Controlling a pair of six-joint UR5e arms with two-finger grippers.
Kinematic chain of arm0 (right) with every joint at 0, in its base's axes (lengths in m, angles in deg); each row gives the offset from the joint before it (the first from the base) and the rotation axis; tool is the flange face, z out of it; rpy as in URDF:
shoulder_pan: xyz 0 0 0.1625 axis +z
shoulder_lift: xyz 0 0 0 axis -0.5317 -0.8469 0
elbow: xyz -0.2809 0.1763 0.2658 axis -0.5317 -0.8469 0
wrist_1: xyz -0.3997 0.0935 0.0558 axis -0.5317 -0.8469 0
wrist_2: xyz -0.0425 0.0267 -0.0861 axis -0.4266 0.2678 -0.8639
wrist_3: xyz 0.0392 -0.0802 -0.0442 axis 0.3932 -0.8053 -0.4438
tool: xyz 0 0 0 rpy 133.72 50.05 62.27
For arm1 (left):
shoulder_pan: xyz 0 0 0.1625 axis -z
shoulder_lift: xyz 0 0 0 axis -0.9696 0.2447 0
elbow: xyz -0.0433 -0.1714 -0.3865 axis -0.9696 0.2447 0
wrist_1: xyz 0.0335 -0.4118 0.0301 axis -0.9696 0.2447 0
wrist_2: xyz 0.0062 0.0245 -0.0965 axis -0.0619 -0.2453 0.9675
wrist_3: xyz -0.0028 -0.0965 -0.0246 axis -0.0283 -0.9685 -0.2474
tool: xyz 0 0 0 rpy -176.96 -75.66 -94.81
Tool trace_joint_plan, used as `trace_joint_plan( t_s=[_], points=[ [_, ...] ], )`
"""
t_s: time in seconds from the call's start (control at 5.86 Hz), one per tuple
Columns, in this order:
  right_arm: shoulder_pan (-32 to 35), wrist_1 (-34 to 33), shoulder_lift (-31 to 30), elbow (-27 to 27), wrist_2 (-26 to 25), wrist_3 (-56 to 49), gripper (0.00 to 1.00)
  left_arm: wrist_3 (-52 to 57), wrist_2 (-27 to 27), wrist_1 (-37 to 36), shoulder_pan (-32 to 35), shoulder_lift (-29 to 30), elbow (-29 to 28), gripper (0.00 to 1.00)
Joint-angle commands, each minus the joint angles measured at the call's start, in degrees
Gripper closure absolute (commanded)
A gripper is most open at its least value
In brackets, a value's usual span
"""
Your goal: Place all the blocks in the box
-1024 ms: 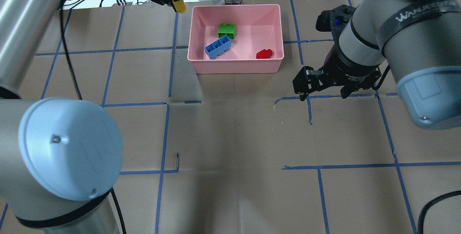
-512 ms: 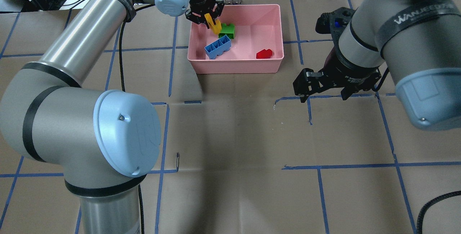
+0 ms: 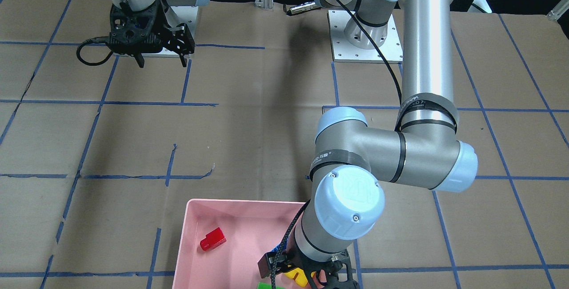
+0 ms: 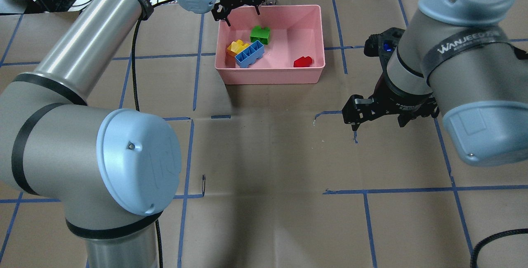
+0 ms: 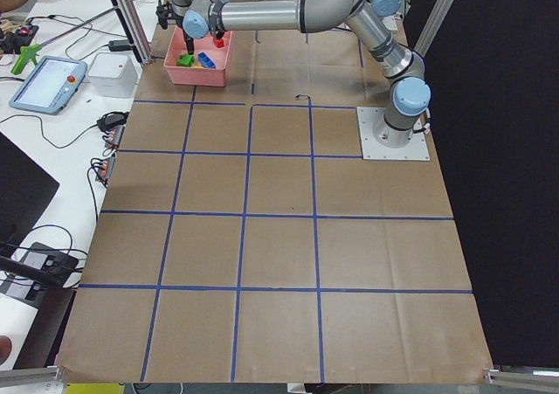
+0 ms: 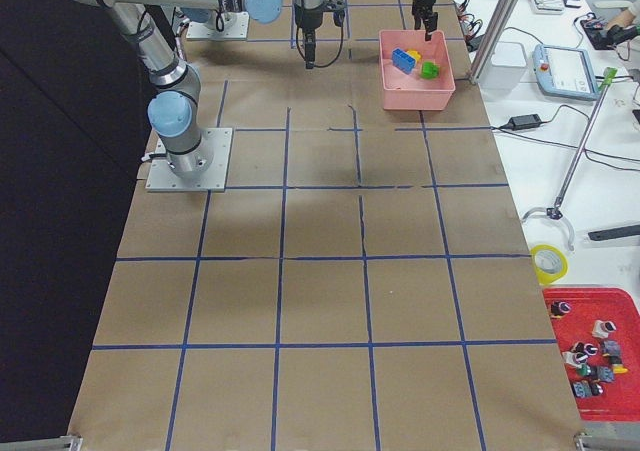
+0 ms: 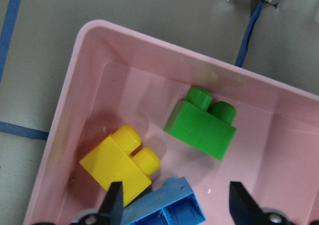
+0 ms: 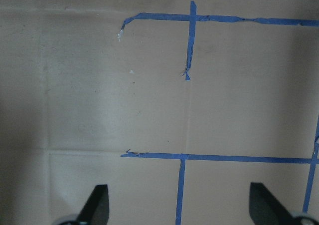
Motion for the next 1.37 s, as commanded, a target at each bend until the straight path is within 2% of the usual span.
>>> trace_joint_plan(
  t_s=[0.0, 0.34, 0.51, 0.68, 1.02, 1.2],
  points=[
    [-0.1, -1.3, 0.0, 0.3, -0.3, -0.1, 0.0, 9.4, -0.1, 9.0, -4.5, -9.8, 4.0, 0.01],
    [-0.5, -0.5, 1.9, -4.8, -0.3, 0.1, 0.0, 24.2, -0.9, 12.3, -11.9, -23.2, 17.1, 0.01],
    [-0.5, -0.3, 2.0, -5.1, -0.2, 0.2, 0.0, 30.8, -4.9, 12.2, -14.4, -29.0, 23.7, 0.01],
    [-0.5, -0.3, 2.0, -5.4, -0.1, 0.2, 0.0, 31.1, -5.5, 11.9, -14.4, -33.2, 27.5, 0.01],
    [-0.5, -0.4, 2.1, -5.5, -0.1, 0.1, 0.0, 29.4, -5.4, 13.0, -13.8, -36.6, 28.5, 0.01],
    [-0.5, -0.6, 2.4, -5.1, 0.3, 0.3, 0.0, 26.8, -5.3, 12.7, -10.3, -36.6, 29.1, 0.01]
  ],
)
